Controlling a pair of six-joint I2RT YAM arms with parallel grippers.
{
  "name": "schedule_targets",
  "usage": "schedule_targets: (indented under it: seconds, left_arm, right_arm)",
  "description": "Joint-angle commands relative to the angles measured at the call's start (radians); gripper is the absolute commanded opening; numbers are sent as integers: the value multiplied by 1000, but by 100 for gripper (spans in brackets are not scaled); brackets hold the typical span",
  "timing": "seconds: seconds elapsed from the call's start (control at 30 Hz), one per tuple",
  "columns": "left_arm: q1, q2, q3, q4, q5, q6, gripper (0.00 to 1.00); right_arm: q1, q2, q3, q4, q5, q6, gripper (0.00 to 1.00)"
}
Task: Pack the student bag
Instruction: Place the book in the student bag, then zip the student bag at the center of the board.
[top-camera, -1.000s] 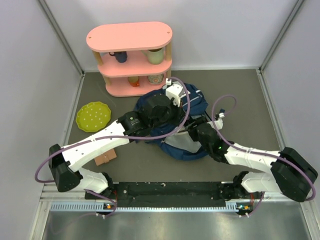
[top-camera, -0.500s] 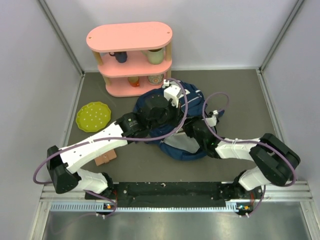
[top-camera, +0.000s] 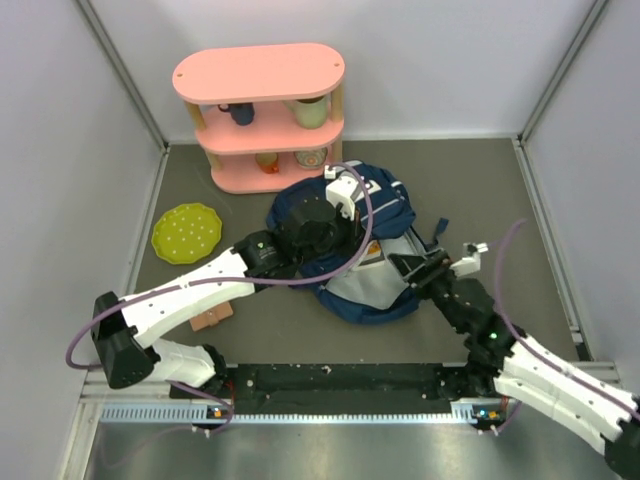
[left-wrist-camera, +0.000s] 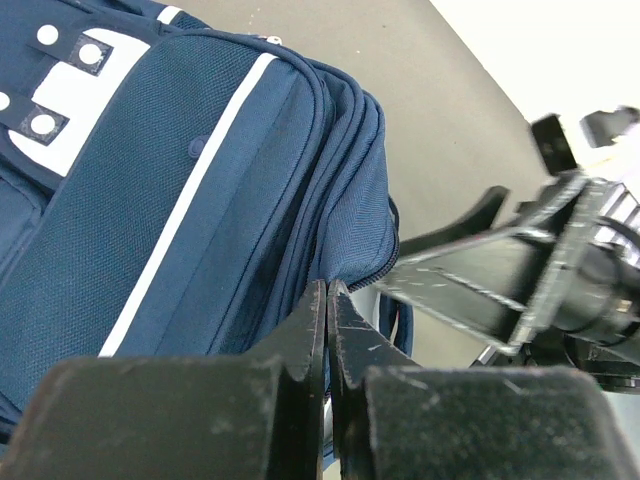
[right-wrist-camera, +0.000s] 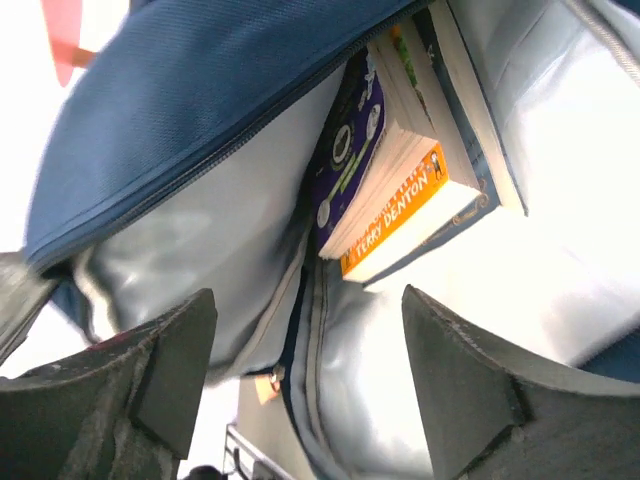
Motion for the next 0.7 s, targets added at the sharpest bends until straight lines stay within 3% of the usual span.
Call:
schedule_targets:
  seconds: [0.0, 0.03, 0.13, 0.23, 0.27, 0.37, 0.47, 0.67]
  left_arm:
    - [3, -20, -7, 155, -2, -41, 0]
    - [2, -15, -13, 170, 12, -48, 0]
    - [0, 26, -10, 210, 108, -63, 0]
    - [-5, 122, 40, 209, 280, -72, 0]
    - [-5, 165, 54, 194, 317, -77, 16]
    - [-11, 167, 63, 168, 359, -77, 84]
    - [-9, 71, 24, 131, 286, -57, 98]
    - [3, -121, -56, 8, -27, 2, 99]
  right_arm:
    - [-6, -381, -3, -540, 82, 4, 75]
    - [-6, -460, 7, -739, 116, 18, 76]
    - [-6, -707, 56, -1022, 235, 35, 79]
    - [-6, -714, 127, -1112, 317, -1, 83]
    - [-7, -677, 147, -1112, 330, -21, 86]
    - [-7, -524, 225, -1115, 350, -87, 92]
    - [-7, -421, 297, -1120, 360, -161, 95]
    - [-7, -384, 336, -1112, 289, -195, 97]
